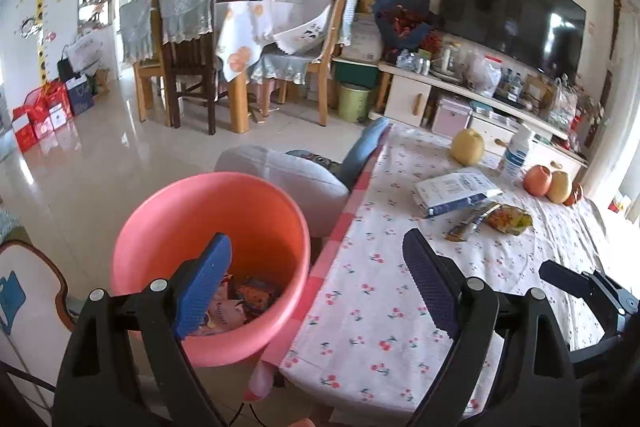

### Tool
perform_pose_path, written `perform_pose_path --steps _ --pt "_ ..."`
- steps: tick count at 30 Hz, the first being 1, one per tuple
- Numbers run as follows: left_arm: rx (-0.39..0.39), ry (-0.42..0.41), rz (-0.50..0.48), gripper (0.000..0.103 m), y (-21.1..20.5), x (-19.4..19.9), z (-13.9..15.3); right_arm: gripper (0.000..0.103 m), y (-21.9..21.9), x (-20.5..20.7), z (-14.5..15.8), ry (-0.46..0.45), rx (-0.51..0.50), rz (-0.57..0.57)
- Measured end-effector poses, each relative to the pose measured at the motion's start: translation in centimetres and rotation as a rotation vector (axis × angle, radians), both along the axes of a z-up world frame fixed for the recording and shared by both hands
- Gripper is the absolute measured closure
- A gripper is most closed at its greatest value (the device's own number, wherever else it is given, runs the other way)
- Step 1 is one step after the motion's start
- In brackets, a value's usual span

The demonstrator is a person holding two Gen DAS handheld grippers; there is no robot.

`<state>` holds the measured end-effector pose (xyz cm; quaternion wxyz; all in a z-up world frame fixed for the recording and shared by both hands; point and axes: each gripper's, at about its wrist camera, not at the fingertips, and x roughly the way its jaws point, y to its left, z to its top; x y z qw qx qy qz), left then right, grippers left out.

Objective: Collect trash
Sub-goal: 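Move both open tools back over the table toward the remaining packages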

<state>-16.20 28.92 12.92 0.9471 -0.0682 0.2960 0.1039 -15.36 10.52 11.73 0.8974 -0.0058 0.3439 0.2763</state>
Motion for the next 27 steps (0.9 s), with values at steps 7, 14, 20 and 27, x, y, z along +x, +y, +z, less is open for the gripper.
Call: perform_pose_path --steps 7,14,20,27 --pt "0.063 0.014 -0.032 0.015 -3.1 0.1 0.6 0.009 -2.6 -0.3 0.4 -0.006 0.013 -0.024" --pt "0.118 0.024 -0.062 0.015 -6.0 0.5 1.3 0.009 -4.9 -0.6 0.9 -0.021 0.023 -0.05" --pt "0.162 0.023 -0.081 0.015 -8.4 0.5 2.0 0.008 -7.6 -0.9 1.5 -0.043 0.041 -0.081" --pt "0.214 0.026 -0.122 0.015 -11.7 0.5 2.7 0.008 -10.8 -0.9 1.6 -0.065 0.036 -0.118"
